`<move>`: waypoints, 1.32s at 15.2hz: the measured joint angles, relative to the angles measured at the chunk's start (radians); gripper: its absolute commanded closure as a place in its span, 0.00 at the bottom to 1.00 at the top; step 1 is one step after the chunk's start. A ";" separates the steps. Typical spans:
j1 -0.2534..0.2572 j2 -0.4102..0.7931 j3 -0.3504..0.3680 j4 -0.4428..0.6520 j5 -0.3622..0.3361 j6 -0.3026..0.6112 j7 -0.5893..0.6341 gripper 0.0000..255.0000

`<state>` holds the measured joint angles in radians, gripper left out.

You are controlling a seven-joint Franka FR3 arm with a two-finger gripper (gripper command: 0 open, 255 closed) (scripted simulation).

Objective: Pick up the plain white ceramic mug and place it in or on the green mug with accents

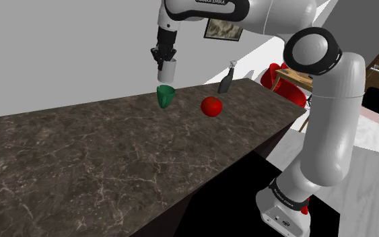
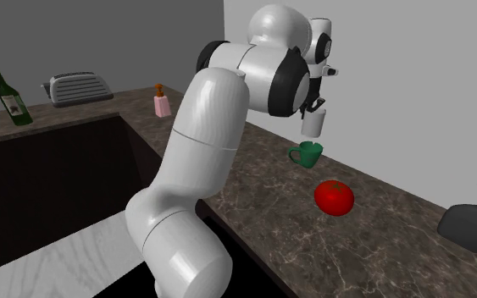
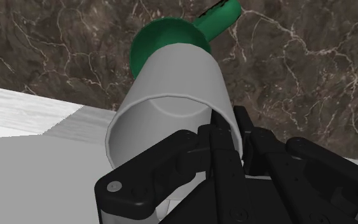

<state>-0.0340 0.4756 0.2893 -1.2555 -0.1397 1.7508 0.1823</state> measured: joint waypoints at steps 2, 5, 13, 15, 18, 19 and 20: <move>-0.003 -0.001 -0.001 -0.028 0.000 0.027 0.000 1.00; -0.007 0.000 -0.002 -0.073 -0.001 0.072 0.001 1.00; -0.010 0.001 -0.003 -0.124 -0.003 0.124 0.005 1.00; -0.010 0.001 -0.003 -0.124 -0.003 0.125 0.005 0.00; -0.010 0.001 -0.003 -0.124 -0.003 0.125 0.005 0.00; -0.010 0.001 -0.003 -0.124 -0.003 0.125 0.005 0.00; -0.009 0.001 -0.003 -0.124 -0.003 0.125 0.005 0.00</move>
<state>-0.0435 0.4766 0.2864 -1.3793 -0.1425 1.8755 0.1878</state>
